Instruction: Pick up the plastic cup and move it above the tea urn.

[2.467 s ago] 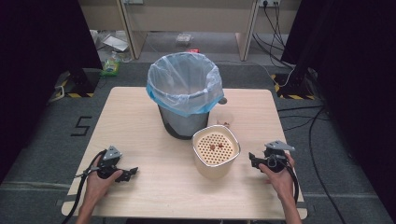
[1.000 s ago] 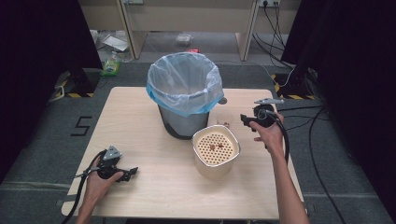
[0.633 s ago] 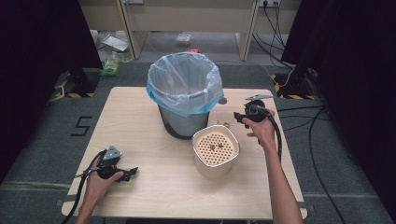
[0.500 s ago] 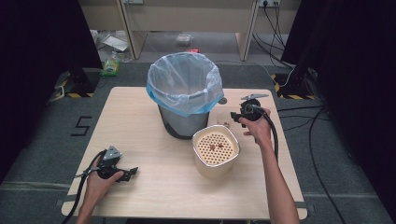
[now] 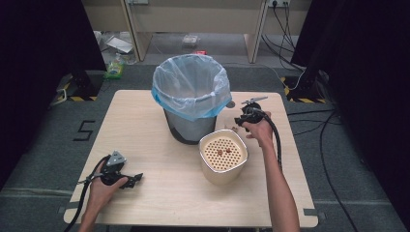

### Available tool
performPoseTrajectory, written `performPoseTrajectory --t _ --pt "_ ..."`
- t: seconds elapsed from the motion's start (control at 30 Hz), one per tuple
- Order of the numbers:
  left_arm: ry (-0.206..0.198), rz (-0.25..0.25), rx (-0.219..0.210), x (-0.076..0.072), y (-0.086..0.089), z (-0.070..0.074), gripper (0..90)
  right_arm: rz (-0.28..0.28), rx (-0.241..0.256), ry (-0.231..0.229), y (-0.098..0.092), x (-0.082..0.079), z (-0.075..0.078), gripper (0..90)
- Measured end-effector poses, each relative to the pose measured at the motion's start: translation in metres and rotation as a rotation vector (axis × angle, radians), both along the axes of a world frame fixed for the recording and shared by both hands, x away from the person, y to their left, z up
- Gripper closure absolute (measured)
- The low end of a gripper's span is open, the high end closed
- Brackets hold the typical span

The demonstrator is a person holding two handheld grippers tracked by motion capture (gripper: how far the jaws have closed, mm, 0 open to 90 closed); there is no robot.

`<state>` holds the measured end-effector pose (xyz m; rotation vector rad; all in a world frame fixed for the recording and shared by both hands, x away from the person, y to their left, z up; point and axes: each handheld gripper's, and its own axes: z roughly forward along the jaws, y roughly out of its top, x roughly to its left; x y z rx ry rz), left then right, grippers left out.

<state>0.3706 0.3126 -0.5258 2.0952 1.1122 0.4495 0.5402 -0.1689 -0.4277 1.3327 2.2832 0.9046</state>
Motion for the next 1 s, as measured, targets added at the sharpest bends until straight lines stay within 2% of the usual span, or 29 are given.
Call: performPoseTrajectory --t 0.23,0.27,0.43,0.53,0.6,0.67,0.8,0.83,0.97,1.0 --pt "0.0 0.0 0.0 0.0 0.0 0.0 0.0 0.017 -0.032 0.026 0.004 0.004 -0.007 76.8" --pt "0.0 0.0 0.0 0.0 0.0 0.0 0.0 0.025 -0.04 0.018 0.004 0.005 -0.008 80.2" --pt "0.0 0.0 0.0 0.0 0.0 0.0 0.0 0.045 -0.041 0.006 0.004 0.002 -0.007 81.9" --pt "0.0 0.0 0.0 0.0 0.0 0.0 0.0 0.058 -0.029 -0.041 0.001 -0.004 -0.001 85.8" --pt "0.0 0.0 0.0 0.0 0.0 0.0 0.0 0.055 -0.05 -0.085 -0.003 -0.007 0.004 86.4" --pt "0.0 0.0 0.0 0.0 0.0 0.0 0.0 0.044 -0.033 -0.104 -0.009 -0.011 0.009 86.3" --pt "0.0 0.0 0.0 0.0 0.0 0.0 0.0 0.036 -0.051 -0.144 -0.014 -0.017 0.017 86.6" --pt "0.0 0.0 0.0 0.0 0.0 0.0 0.0 0.031 -0.051 -0.173 -0.017 -0.021 0.022 86.5" --pt "0.0 0.0 0.0 0.0 0.0 0.0 0.0 0.035 -0.048 -0.2 -0.02 -0.026 0.028 86.5" --pt "0.0 0.0 0.0 0.0 0.0 0.0 0.0 0.034 -0.061 -0.22 -0.021 -0.028 0.032 86.5"
